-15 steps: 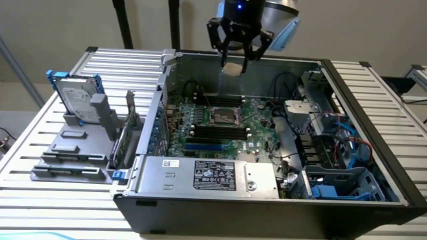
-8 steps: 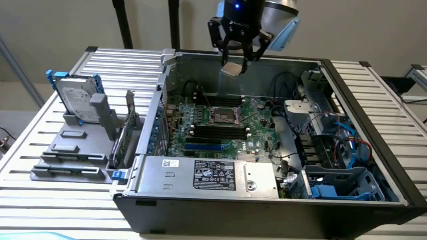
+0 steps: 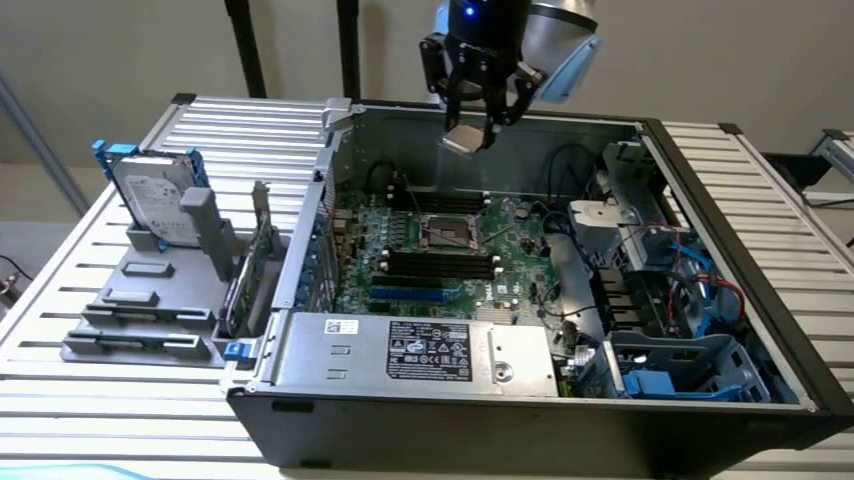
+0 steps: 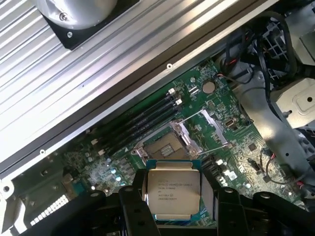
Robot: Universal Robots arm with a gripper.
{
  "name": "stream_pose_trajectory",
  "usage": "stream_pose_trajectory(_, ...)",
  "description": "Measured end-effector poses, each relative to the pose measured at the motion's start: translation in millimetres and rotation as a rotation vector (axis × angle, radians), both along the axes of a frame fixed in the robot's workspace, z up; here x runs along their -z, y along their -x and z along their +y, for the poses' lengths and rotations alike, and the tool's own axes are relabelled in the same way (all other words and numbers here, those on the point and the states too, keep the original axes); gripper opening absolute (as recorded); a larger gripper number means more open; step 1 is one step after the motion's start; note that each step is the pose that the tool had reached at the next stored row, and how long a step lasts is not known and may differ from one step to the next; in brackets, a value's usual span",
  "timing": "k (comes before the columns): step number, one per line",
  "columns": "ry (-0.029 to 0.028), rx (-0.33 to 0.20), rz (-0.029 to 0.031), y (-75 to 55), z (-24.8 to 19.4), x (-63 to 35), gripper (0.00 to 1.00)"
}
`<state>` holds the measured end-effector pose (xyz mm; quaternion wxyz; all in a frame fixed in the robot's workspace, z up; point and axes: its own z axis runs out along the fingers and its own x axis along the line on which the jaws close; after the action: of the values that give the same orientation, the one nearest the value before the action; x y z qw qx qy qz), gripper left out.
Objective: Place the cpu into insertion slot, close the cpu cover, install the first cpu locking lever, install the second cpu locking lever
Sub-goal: 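Place the cpu into insertion slot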
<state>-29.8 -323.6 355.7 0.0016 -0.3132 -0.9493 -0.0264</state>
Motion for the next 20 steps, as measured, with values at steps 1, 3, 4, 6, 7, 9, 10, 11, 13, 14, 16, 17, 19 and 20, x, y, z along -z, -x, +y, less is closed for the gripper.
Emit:
stream_pose_trajectory(1,0.0000,0.017,0.0000,0.0,0.0,0.0,0.54)
stream_pose_trajectory(3,0.0001,0.051,0.0000,0.0,0.0,0.0,0.54)
stream_pose_trajectory(4,0.0001,0.067,0.0000,0.0,0.0,0.1,0.54)
stream_pose_trajectory(6,0.0002,0.102,0.0001,0.0,0.0,0.1,0.54)
stream_pose_trajectory(7,0.0002,0.118,0.0001,0.0,0.0,0.1,0.54)
stream_pose_trajectory(9,0.0002,0.152,0.0000,0.0,0.0,0.2,0.54)
stream_pose_trajectory(10,0.0003,0.169,0.0001,0.0,0.0,0.2,0.54)
stream_pose_trajectory(11,0.0003,0.186,0.0000,0.0,0.0,0.2,0.54)
stream_pose_trajectory(13,0.0003,0.222,0.0001,0.0,0.0,0.3,0.54)
stream_pose_trajectory(14,0.0003,0.239,0.0000,0.0,0.0,0.3,0.54)
stream_pose_trajectory(16,0.0002,0.275,0.0000,0.0,0.0,0.4,0.54)
stream_pose_trajectory(17,0.0003,0.292,0.0000,0.0,0.0,0.4,0.54)
stream_pose_trajectory(19,0.0003,0.328,0.0000,0.0,0.0,0.5,0.54)
stream_pose_trajectory(20,0.0003,0.345,0.0000,0.0,0.0,0.5,0.54)
